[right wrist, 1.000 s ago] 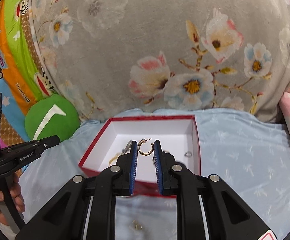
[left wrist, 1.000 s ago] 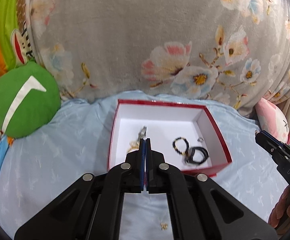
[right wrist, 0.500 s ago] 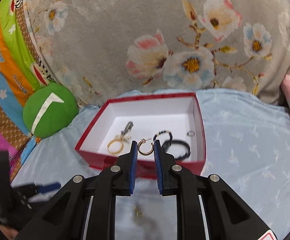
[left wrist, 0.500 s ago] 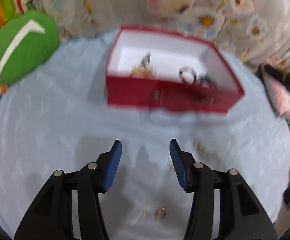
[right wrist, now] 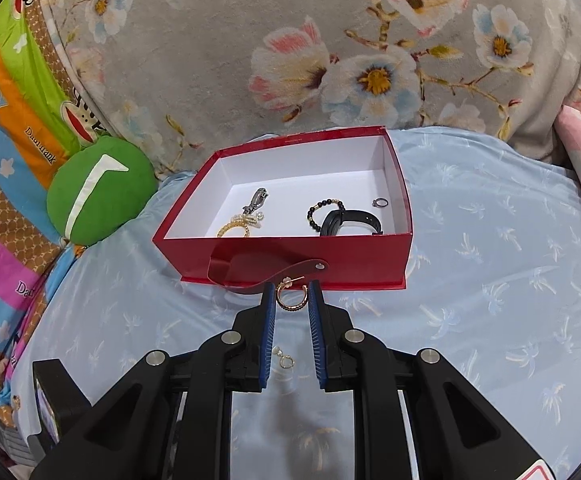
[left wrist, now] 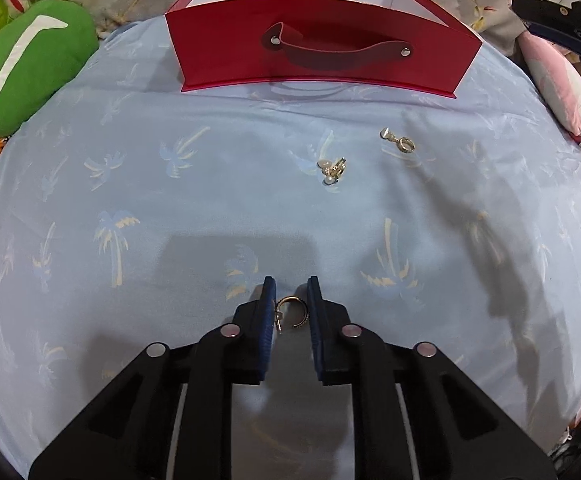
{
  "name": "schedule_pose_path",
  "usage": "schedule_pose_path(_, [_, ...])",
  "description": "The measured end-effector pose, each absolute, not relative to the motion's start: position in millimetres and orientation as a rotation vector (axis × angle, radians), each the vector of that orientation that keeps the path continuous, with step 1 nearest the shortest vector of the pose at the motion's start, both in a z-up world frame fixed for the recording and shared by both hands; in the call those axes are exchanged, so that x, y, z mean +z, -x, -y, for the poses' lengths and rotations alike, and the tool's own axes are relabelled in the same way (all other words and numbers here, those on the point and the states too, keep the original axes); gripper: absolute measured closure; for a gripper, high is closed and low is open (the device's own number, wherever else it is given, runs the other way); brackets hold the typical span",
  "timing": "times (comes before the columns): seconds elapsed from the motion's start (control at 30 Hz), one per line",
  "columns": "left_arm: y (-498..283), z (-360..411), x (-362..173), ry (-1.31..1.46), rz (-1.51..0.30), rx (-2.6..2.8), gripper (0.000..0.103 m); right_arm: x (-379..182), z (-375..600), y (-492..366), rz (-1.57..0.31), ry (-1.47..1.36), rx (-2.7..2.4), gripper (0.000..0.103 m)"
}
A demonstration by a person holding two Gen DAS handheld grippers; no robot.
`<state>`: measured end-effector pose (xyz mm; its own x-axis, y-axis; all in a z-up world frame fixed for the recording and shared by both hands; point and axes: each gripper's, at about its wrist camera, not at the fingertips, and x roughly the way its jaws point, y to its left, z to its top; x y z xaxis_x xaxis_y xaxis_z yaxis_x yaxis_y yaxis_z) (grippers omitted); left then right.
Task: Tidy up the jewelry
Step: 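Carry both earrings over the red box and open both tools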
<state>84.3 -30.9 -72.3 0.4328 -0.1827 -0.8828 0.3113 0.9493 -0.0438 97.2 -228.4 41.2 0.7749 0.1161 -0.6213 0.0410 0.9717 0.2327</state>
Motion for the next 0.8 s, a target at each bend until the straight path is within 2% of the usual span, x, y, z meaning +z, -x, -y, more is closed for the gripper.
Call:
schedule_pose_path(0.33, [-86, 16, -52, -0.035, -1.064, -0.344, 0.088, 41, 230, -96, -0.678, -0.248, 0.046, 0.087])
schedule_pose_path(0.8, [-173, -14, 77, 0.015, -0.713, -0.253, 0.088, 78, 238, -124, -0.583, -0.218, 0.048, 0.087])
